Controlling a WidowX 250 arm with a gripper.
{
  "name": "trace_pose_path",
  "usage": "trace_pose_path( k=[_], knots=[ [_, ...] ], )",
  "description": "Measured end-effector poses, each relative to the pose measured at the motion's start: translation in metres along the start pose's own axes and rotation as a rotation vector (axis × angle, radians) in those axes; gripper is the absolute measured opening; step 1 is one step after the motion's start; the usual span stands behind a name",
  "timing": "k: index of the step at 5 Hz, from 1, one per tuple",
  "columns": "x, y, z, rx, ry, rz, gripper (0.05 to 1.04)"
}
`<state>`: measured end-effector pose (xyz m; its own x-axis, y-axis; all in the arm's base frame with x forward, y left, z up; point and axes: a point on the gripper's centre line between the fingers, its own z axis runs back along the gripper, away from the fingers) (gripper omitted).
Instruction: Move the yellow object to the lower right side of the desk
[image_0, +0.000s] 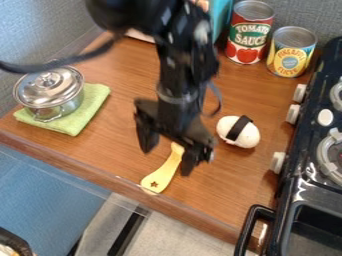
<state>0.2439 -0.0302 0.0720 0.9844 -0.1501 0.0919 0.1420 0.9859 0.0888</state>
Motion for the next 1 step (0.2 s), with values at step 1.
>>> trace_pose_path(
  k=[1],
  knots=[
    [-0.0007, 0.0063, 0.0216, -0.013, -0.019, -0.025, 1.003]
  ],
)
